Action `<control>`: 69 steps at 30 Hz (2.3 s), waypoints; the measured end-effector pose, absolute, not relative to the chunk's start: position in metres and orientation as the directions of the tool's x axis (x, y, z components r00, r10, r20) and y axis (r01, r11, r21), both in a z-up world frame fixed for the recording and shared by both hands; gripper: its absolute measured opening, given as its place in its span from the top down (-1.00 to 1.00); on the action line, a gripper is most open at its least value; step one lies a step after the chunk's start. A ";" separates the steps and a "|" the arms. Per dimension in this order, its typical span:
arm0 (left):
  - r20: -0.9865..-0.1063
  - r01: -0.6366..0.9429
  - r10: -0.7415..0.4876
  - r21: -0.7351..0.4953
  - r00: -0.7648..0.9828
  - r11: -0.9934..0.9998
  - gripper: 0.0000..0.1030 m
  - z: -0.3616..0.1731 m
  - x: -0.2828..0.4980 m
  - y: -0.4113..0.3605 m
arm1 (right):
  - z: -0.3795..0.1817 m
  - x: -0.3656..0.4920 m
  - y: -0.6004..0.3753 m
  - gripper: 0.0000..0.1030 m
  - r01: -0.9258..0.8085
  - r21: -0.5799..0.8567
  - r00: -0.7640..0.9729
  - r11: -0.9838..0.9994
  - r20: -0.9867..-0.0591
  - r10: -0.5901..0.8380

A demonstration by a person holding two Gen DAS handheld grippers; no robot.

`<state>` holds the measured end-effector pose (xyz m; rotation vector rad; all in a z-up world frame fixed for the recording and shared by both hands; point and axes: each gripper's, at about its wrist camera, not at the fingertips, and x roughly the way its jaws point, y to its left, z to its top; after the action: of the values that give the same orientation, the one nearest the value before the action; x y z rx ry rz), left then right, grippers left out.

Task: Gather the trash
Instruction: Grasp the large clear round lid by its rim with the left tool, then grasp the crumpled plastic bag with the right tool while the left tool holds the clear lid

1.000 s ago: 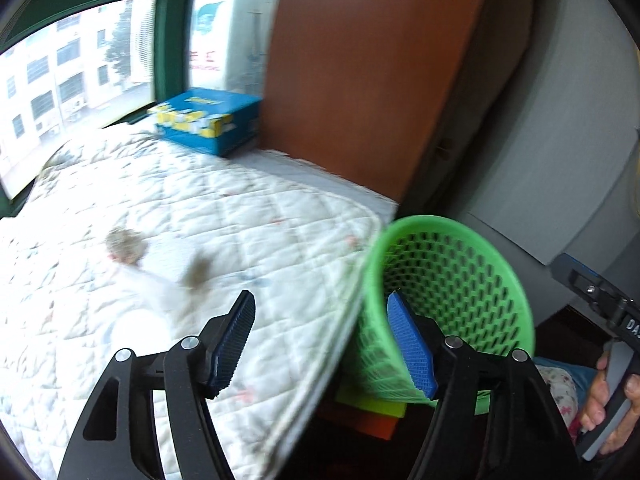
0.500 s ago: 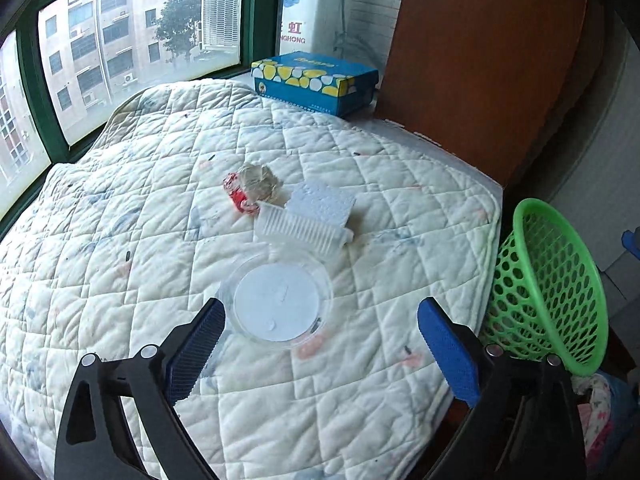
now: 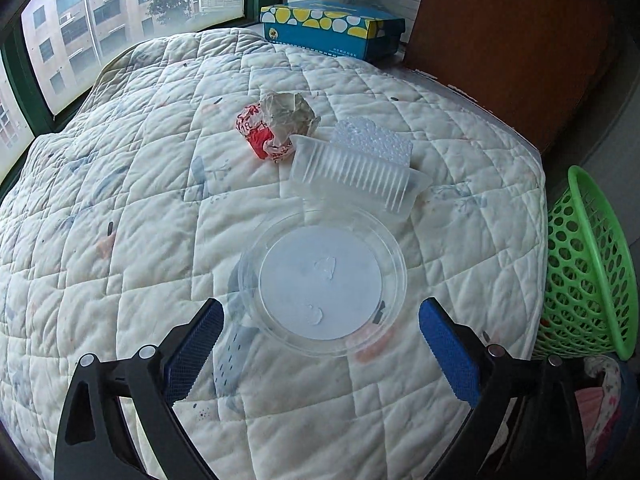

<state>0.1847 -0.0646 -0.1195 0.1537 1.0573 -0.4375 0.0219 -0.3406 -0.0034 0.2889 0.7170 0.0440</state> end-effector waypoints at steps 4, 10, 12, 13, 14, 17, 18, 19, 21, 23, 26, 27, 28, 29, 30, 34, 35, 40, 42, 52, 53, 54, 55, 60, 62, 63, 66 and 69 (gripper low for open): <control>-0.873 0.433 -0.264 -0.069 0.410 0.899 -0.84 -0.125 0.188 -0.069 | -0.008 0.034 -0.333 -0.57 0.045 0.275 0.742 0.961 -0.653 0.152; -0.873 0.459 -0.253 -0.037 0.418 0.887 -0.84 -0.129 0.188 -0.075 | -0.014 0.048 -0.322 -0.57 0.021 0.270 0.725 0.963 -0.667 0.171; -0.876 0.462 -0.247 -0.032 0.414 0.887 -0.84 -0.131 0.190 -0.075 | -0.015 0.051 -0.319 -0.57 0.016 0.272 0.723 0.962 -0.668 0.177; -0.878 0.458 -0.243 -0.031 0.412 0.888 -0.84 -0.133 0.192 -0.075 | -0.016 0.052 -0.318 -0.57 0.013 0.274 0.722 0.962 -0.668 0.180; -0.879 0.453 -0.238 -0.028 0.414 0.891 -0.84 -0.134 0.193 -0.075 | -0.017 0.054 -0.317 -0.57 0.010 0.273 0.721 0.962 -0.669 0.182; -0.871 0.456 -0.253 -0.039 0.420 0.889 -0.78 -0.134 0.194 -0.074 | -0.018 0.058 -0.313 -0.57 0.002 0.269 0.716 0.963 -0.673 0.187; -0.868 0.462 -0.263 -0.045 0.421 0.886 -0.70 -0.133 0.193 -0.074 | -0.019 0.059 -0.312 -0.57 -0.001 0.269 0.714 0.963 -0.675 0.189; -0.866 0.461 -0.262 -0.042 0.426 0.887 -0.70 -0.133 0.192 -0.074 | -0.019 0.060 -0.311 -0.57 -0.004 0.271 0.712 0.963 -0.676 0.193; -0.858 0.461 -0.264 -0.036 0.441 0.887 -0.69 -0.129 0.189 -0.072 | -0.021 0.064 -0.308 -0.57 -0.014 0.275 0.708 0.961 -0.676 0.203; -0.853 0.456 -0.263 -0.033 0.451 0.890 -0.68 -0.125 0.186 -0.068 | -0.022 0.067 -0.303 -0.57 -0.028 0.275 0.704 0.961 -0.677 0.214; -0.842 0.440 -0.267 -0.039 0.469 0.897 -0.68 -0.114 0.180 -0.057 | -0.024 0.075 -0.296 -0.57 -0.052 0.288 0.693 0.956 -0.679 0.242; -0.838 0.433 -0.268 -0.042 0.476 0.900 -0.68 -0.110 0.178 -0.053 | -0.026 0.078 -0.293 -0.57 -0.059 0.292 0.688 0.954 -0.681 0.251; -0.834 0.425 -0.267 -0.043 0.483 0.904 -0.68 -0.107 0.176 -0.049 | -0.027 0.081 -0.290 -0.57 -0.067 0.296 0.683 0.953 -0.682 0.260; -0.830 0.417 -0.265 -0.044 0.491 0.908 -0.68 -0.103 0.174 -0.044 | -0.029 0.086 -0.285 -0.57 -0.074 0.301 0.677 0.951 -0.684 0.270; -0.825 0.407 -0.264 -0.046 0.499 0.912 -0.68 -0.099 0.172 -0.038 | -0.030 0.089 -0.281 -0.57 -0.082 0.308 0.671 0.948 -0.686 0.281; -0.807 0.373 -0.262 -0.055 0.530 0.926 -0.68 -0.086 0.166 -0.018 | -0.037 0.105 -0.262 -0.57 -0.120 0.325 0.648 0.938 -0.690 0.322; -0.803 0.366 -0.260 -0.056 0.536 0.929 -0.68 -0.084 0.165 -0.013 | -0.039 0.110 -0.257 -0.57 -0.130 0.326 0.642 0.937 -0.692 0.330; -0.788 0.330 -0.253 -0.067 0.562 0.942 -0.68 -0.074 0.161 0.007 | -0.049 0.135 -0.239 -0.57 -0.140 0.333 0.614 0.933 -0.710 0.345; -0.784 0.319 -0.252 -0.073 0.567 0.945 -0.68 -0.072 0.161 0.013 | -0.053 0.148 -0.236 -0.57 -0.130 0.350 0.602 0.928 -0.715 0.354; -0.773 0.293 -0.255 -0.093 0.582 0.952 -0.68 -0.068 0.164 0.029 | -0.055 0.206 -0.219 -0.46 -0.127 0.348 0.568 0.929 -0.742 0.356; -0.771 0.291 -0.255 -0.094 0.583 0.952 -0.68 -0.067 0.165 0.031 | -0.054 0.213 -0.214 -0.45 -0.144 0.343 0.566 0.928 -0.741 0.362; -0.770 0.289 -0.254 -0.095 0.585 0.953 -0.68 -0.067 0.165 0.033 | -0.053 0.217 -0.211 -0.43 -0.155 0.343 0.562 0.926 -0.741 0.368; -0.769 0.286 -0.254 -0.096 0.587 0.953 -0.68 -0.066 0.166 0.034 | -0.054 0.223 -0.206 -0.42 -0.170 0.343 0.555 0.924 -0.741 0.378; -0.766 0.271 -0.252 -0.106 0.592 0.957 -0.68 -0.064 0.171 0.043 | -0.060 0.248 -0.182 -0.35 -0.224 0.321 0.521 0.920 -0.758 0.391; -0.765 0.264 -0.250 -0.109 0.593 0.958 -0.68 -0.063 0.172 0.046 | -0.064 0.258 -0.174 -0.32 -0.240 0.304 0.511 0.922 -0.768 0.386; -0.764 0.262 -0.251 -0.112 0.594 0.959 -0.68 -0.063 0.172 0.047 | -0.066 0.262 -0.170 -0.31 -0.247 0.295 0.505 0.923 -0.774 0.382; -0.764 0.255 -0.249 -0.114 0.595 0.960 -0.68 -0.063 0.173 0.051 | -0.073 0.272 -0.156 -0.29 -0.272 0.260 0.484 0.926 -0.795 0.366; -0.768 0.248 -0.247 -0.119 0.591 0.961 -0.68 -0.066 0.173 0.053 | -0.082 0.280 -0.146 -0.25 -0.288 0.222 0.459 0.932 -0.822 0.337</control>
<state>0.1734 0.0527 -0.0658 0.0009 0.8937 -0.2884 0.2802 -0.1464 -0.0816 0.0533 1.0240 0.3853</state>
